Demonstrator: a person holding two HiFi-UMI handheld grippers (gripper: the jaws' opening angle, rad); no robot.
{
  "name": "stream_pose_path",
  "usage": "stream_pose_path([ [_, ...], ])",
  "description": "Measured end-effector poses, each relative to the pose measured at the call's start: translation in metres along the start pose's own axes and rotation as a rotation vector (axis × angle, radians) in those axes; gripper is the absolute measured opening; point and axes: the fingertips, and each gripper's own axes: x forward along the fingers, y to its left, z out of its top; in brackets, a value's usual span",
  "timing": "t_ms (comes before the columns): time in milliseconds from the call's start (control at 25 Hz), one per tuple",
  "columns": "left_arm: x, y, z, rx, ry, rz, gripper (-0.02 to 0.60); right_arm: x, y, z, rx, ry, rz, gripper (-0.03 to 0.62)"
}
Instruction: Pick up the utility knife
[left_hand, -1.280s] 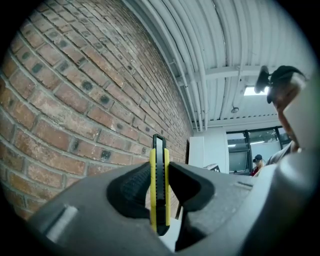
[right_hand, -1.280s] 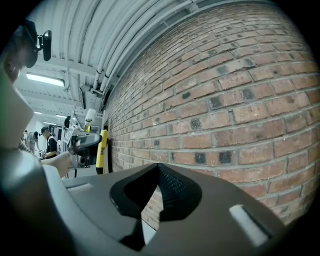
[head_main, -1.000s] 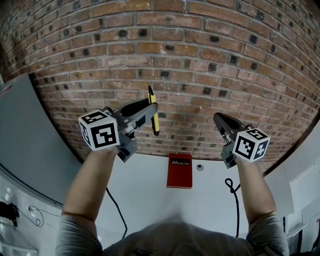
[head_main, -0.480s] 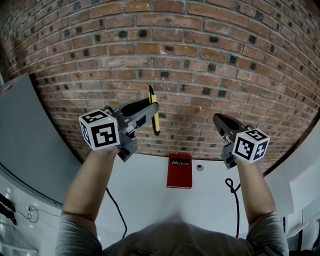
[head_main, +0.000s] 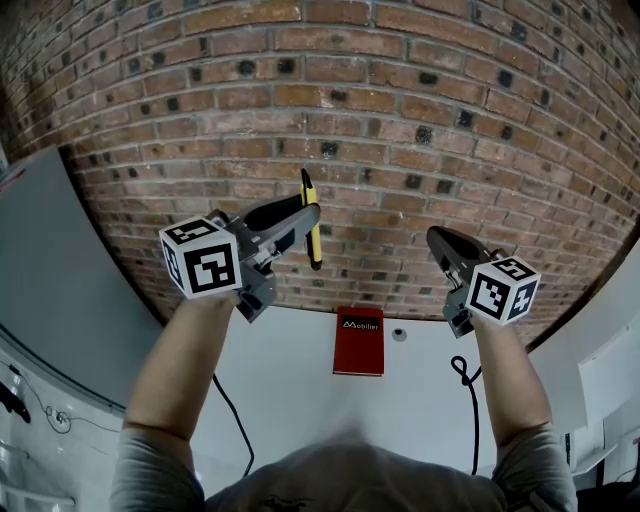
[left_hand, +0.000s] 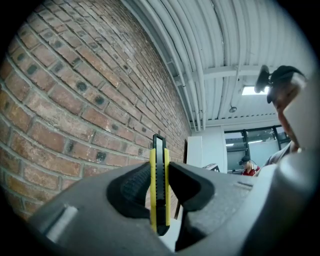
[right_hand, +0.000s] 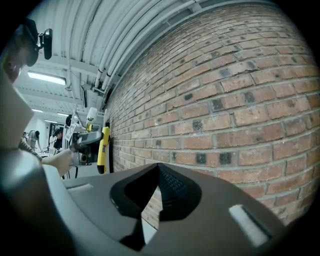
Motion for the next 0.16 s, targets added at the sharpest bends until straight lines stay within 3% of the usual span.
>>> stream_pose_path([
  [160,-0.0002,-0.0015,0.0008,-0.001,-0.001,-0.001,0.12,-0.0002,0.0011,-0.0001,0.003,0.0,0.003,0.008],
])
